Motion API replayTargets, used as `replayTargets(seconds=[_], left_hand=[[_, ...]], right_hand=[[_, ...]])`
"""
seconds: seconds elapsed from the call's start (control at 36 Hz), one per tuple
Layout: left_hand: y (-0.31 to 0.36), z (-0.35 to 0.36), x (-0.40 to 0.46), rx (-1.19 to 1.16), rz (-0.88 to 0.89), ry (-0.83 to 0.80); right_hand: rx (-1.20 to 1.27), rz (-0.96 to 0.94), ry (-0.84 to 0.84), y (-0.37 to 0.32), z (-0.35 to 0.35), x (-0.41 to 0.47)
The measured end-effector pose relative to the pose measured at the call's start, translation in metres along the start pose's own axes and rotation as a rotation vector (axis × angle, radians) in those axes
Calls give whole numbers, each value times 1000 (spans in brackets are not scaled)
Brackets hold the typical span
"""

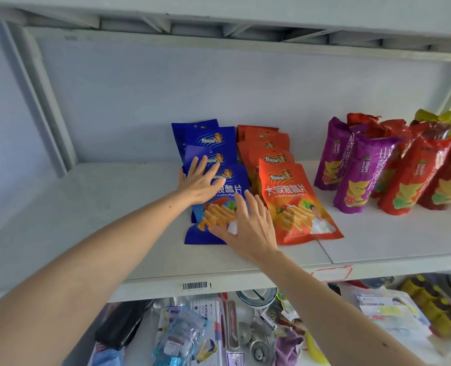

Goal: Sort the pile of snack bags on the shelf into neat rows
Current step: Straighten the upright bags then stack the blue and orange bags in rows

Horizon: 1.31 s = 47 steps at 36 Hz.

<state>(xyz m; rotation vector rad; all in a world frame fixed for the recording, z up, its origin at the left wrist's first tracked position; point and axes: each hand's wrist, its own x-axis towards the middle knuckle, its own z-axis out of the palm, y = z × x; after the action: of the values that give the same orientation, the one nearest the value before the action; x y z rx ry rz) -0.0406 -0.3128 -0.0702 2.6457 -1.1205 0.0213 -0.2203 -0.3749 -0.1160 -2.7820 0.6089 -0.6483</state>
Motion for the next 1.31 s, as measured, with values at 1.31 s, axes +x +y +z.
replayTargets(seconds=[1.31], left_hand=[[168, 37, -16, 270, 293, 4]], right_hand=[[-102, 260, 184, 169, -68, -42]])
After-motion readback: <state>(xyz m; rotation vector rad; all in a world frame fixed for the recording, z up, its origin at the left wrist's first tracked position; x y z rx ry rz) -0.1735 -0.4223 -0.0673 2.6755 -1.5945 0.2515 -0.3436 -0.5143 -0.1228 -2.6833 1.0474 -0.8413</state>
